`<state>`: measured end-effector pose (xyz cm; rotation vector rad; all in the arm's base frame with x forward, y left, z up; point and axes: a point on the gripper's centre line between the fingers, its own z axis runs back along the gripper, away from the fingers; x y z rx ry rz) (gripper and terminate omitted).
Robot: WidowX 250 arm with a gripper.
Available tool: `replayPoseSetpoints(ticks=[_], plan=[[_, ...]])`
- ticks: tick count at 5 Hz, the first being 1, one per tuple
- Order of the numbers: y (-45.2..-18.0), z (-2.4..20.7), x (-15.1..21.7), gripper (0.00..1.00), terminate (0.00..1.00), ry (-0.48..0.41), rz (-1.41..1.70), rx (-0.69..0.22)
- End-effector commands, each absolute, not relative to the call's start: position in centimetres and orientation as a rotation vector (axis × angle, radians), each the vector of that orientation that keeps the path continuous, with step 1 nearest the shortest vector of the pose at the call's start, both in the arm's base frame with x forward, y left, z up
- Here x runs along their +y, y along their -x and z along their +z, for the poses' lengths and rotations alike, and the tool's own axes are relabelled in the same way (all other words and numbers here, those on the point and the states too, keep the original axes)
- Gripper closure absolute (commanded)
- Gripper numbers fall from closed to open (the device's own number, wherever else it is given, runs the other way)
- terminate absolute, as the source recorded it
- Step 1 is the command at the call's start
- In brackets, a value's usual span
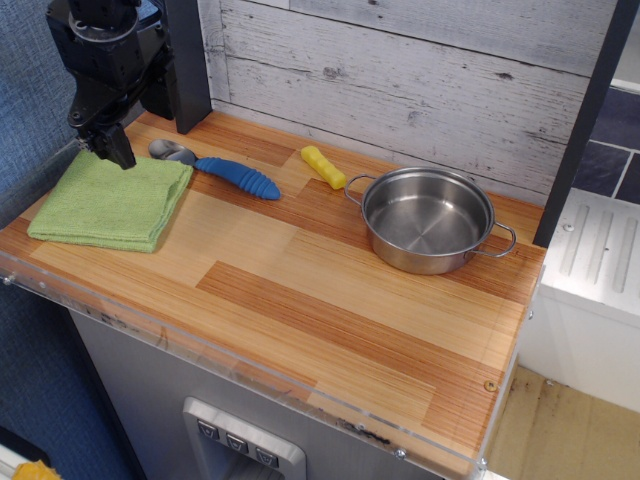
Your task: Move the green napkin from left end to right end of the table.
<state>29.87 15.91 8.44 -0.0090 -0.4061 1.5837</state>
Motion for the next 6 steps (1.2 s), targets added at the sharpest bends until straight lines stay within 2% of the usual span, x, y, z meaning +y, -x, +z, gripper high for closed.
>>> replayPoseSetpoints(ticks=[1, 5, 6], plan=[[-29.9, 8.4, 15.9, 0.00, 0.00, 0.009, 1.584, -0.406], [-29.5, 5.0, 19.3, 0.00, 0.00, -0.053, 1.638, -0.306], [-29.1, 3.4, 19.7, 0.00, 0.00, -0.078, 1.636, -0.259]])
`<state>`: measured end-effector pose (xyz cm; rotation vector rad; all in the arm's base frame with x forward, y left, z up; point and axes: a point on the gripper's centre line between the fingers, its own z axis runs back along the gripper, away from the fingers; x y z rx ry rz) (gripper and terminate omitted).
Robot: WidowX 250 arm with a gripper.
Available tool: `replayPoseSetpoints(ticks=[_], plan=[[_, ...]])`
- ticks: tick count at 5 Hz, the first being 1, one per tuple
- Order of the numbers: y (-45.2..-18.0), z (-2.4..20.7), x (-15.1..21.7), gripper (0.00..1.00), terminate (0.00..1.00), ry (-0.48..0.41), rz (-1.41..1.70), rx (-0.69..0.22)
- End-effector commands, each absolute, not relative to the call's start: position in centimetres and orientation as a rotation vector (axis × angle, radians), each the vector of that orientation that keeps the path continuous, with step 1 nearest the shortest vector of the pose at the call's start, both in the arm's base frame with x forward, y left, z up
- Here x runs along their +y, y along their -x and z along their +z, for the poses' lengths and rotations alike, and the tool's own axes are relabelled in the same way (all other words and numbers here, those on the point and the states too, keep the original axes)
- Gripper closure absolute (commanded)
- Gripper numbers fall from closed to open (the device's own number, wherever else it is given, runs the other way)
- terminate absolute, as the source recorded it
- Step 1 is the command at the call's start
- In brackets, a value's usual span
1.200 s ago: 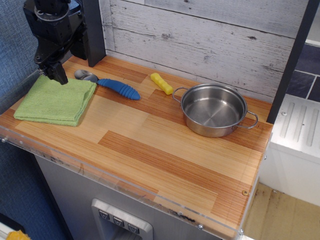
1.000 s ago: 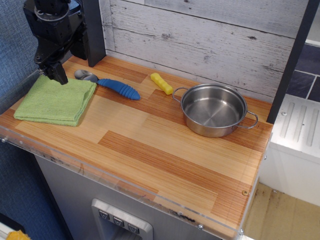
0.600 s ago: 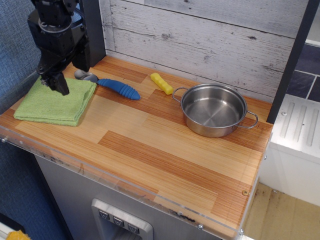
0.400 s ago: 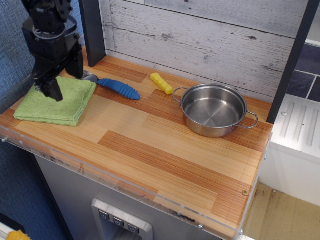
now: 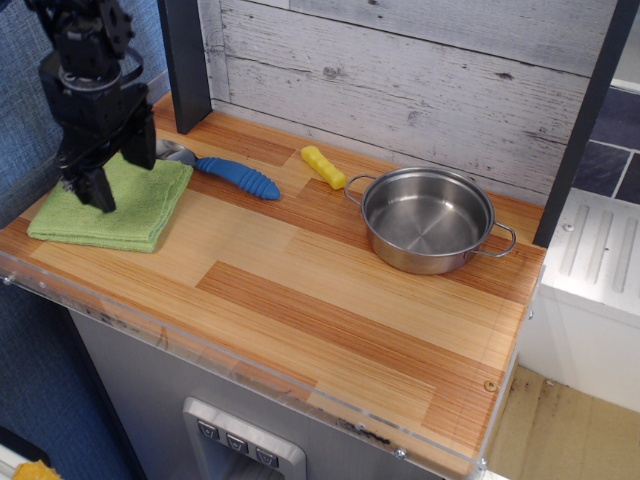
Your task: Move the green napkin from left end to right end of the table.
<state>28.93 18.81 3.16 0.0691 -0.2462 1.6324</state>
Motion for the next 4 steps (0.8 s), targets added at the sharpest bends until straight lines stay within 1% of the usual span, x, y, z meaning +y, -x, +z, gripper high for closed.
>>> replayPoseSetpoints(ticks=[1, 2, 4], plan=[[-28.7, 1.7, 20.1, 0.00, 0.00, -0.095, 1.641, -0.210], [-28.8, 1.0, 20.0, 0.00, 0.00, -0.090, 1.646, -0.193], [-29.0, 1.7, 17.4, 0.00, 0.00, -0.071, 1.632, -0.199]])
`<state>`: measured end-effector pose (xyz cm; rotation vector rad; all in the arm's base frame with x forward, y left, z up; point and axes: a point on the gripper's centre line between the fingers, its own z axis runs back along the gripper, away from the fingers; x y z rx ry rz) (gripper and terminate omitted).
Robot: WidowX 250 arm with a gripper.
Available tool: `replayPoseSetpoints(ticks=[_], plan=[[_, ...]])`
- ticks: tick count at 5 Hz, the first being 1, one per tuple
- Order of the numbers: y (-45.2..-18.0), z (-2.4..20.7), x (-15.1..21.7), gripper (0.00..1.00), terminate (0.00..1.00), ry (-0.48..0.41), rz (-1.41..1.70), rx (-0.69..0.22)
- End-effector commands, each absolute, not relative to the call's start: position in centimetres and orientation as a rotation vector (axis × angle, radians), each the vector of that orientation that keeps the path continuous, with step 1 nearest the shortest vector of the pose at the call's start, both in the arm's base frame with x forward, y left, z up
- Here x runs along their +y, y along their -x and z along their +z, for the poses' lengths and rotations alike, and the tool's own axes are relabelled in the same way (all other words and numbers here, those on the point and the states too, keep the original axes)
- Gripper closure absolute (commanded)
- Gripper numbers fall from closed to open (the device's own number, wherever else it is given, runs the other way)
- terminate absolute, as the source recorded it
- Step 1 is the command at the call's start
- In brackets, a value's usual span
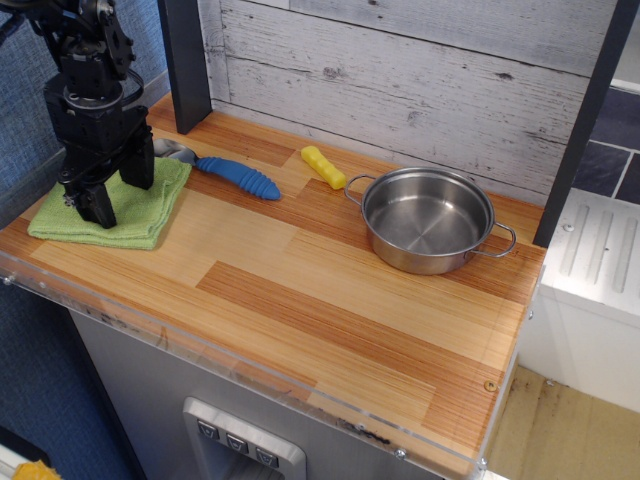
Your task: Move the green napkin from left end to right end of the table.
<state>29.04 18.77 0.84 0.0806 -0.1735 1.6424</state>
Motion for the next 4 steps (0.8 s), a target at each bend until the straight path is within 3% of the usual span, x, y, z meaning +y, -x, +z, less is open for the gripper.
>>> replayPoseSetpoints(ticks=[1, 4], plan=[[-28.9, 2.2, 15.4, 0.00, 0.00, -0.070, 1.623, -0.214], [-29.3, 2.1, 5.3, 0.00, 0.00, -0.082, 1.508, -0.202]])
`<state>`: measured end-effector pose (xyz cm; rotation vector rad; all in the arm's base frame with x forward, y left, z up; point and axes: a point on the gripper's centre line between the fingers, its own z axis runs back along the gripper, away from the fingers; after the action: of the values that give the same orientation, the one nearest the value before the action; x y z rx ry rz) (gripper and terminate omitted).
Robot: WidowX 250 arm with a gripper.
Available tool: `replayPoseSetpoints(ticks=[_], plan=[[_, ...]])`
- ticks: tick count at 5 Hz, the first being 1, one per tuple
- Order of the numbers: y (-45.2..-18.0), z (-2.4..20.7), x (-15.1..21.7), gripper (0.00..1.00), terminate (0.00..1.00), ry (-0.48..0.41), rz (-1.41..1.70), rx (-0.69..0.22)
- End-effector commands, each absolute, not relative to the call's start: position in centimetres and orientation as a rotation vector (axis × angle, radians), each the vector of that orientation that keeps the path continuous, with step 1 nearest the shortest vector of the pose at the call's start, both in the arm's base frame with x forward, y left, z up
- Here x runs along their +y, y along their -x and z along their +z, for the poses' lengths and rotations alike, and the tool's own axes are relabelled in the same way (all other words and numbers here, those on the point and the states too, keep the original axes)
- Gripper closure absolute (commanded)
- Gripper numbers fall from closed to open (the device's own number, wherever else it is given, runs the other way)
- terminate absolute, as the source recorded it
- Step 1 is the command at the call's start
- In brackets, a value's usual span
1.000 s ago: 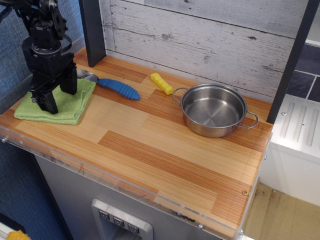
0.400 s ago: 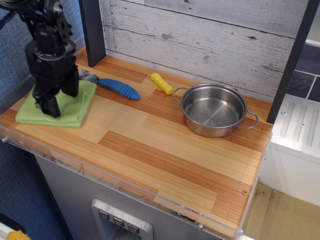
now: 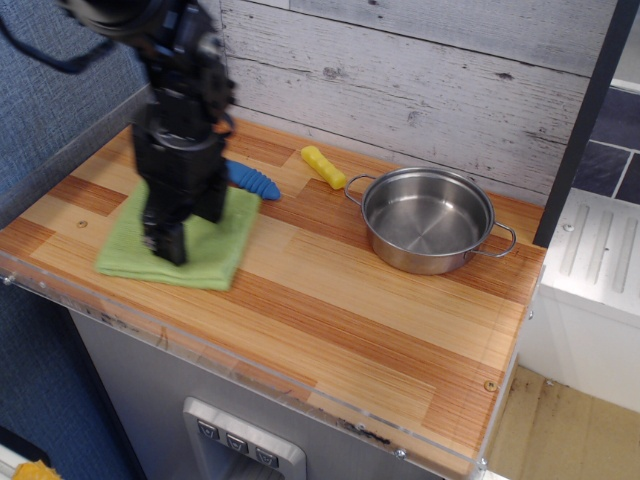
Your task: Move the green napkin from left end to right end of the table.
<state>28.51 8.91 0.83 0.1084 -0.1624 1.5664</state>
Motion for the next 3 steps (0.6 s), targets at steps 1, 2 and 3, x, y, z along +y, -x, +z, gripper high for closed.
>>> replayPoseSetpoints(ticks=[1, 2, 3], plan=[[-29.6, 2.2, 1.7, 0.00, 0.00, -0.077, 1.459, -0.212], [-29.9, 2.3, -1.5, 0.00, 0.00, -0.054, 1.419, -0.218], [-29.5, 2.4, -4.3, 0.00, 0.00, -0.047, 1.388, -0.202]])
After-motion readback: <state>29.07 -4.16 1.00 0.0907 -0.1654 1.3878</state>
